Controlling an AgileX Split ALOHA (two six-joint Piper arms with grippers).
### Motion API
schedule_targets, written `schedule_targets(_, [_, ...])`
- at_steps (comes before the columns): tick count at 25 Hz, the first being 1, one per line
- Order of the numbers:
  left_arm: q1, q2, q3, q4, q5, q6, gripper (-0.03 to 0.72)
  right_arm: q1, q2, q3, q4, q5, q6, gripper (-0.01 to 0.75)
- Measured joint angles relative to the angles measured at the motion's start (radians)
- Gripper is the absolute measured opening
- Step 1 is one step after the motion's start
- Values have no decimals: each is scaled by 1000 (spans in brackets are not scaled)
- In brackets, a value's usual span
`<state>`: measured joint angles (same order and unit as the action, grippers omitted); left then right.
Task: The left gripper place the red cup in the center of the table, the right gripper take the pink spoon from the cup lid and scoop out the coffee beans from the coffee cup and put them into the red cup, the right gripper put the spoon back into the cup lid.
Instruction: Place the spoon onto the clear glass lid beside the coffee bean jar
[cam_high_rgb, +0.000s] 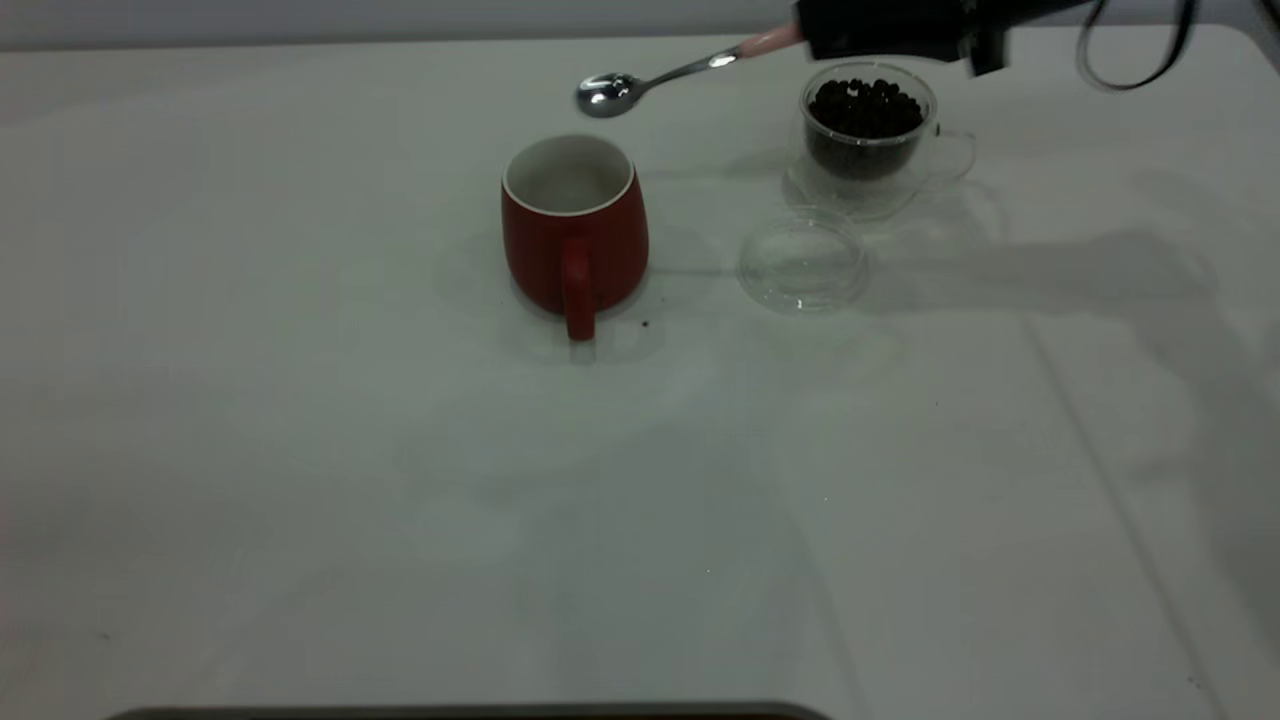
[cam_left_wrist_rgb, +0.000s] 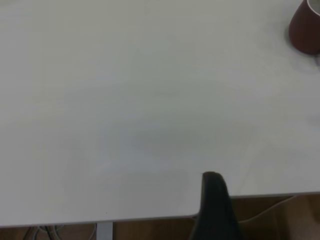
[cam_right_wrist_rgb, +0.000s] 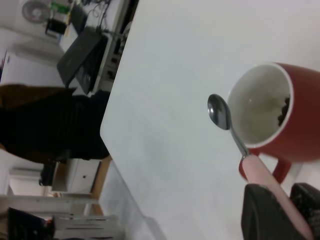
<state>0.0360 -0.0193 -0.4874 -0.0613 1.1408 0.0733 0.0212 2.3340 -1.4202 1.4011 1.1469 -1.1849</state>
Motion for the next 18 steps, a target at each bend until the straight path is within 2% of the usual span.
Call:
schedule_targets(5, [0, 0, 0, 0, 0, 0, 586, -49, -84, 204, 85, -22, -8, 113])
schedule_targets(11, [0, 0, 0, 0, 0, 1, 586, -119, -100, 462, 346, -164, -148, 113])
schedule_targets(14, [0, 0, 0, 0, 0, 2, 586, -132, -98, 505, 372, -250, -160, 113])
schedule_targets(18, [0, 0, 0, 0, 0, 2, 586, -151, -56, 500, 389, -272, -164, 113])
